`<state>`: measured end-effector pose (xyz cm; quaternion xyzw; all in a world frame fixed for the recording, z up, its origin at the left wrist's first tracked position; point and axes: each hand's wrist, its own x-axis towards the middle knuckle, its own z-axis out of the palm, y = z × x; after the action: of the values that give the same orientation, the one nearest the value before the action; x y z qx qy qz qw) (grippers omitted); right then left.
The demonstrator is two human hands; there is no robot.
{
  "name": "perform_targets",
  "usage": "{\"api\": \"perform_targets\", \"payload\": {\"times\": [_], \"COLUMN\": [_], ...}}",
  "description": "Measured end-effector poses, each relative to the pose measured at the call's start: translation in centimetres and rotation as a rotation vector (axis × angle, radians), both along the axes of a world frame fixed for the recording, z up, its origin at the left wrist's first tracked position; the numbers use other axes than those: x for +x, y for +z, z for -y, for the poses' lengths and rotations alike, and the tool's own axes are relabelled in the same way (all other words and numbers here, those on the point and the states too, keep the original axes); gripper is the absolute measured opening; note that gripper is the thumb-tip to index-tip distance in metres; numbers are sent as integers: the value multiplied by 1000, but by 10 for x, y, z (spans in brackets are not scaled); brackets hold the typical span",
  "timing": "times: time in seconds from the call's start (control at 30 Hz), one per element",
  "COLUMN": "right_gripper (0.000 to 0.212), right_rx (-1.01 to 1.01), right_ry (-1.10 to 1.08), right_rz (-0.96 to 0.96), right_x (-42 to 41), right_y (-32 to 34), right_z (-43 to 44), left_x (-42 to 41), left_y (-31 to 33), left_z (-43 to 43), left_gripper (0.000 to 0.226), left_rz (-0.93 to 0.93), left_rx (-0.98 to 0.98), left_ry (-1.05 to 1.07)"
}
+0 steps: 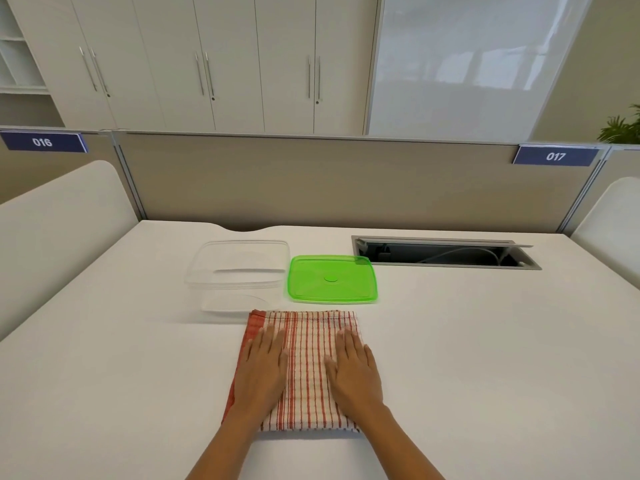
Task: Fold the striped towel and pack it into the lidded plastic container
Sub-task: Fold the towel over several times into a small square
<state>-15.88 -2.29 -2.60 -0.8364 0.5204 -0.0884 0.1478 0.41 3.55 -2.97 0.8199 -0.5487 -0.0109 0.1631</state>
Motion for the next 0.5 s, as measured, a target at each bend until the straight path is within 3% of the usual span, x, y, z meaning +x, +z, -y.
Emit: {"api": "perform_targets", "payload": {"times": [0.13,0.27,0.3,0.37,0.5], "right_gripper": [64,65,65,63,49], "right_rx": [64,39,64,176,369], "right_ry": [-106,-282,-320,-366,-325], "right_rz": [46,115,136,190,349], "right_x": [-4,-7,-8,-11,-14], "right_y": [6,14,16,20,32], "right_z": [0,-2,-2,-1,2], "left_x": [11,8,6,5,8], "left_y": [0,9,12,14,14], "left_z": [-1,-7,-8,-11,-16], "left_gripper": [49,47,46,42,41], "left_rz": [-116,-793,-874,-875,-505], "left_rx": [-56,-351,-385,-388,-306], "left_ry": [105,283,284,256,205]}}
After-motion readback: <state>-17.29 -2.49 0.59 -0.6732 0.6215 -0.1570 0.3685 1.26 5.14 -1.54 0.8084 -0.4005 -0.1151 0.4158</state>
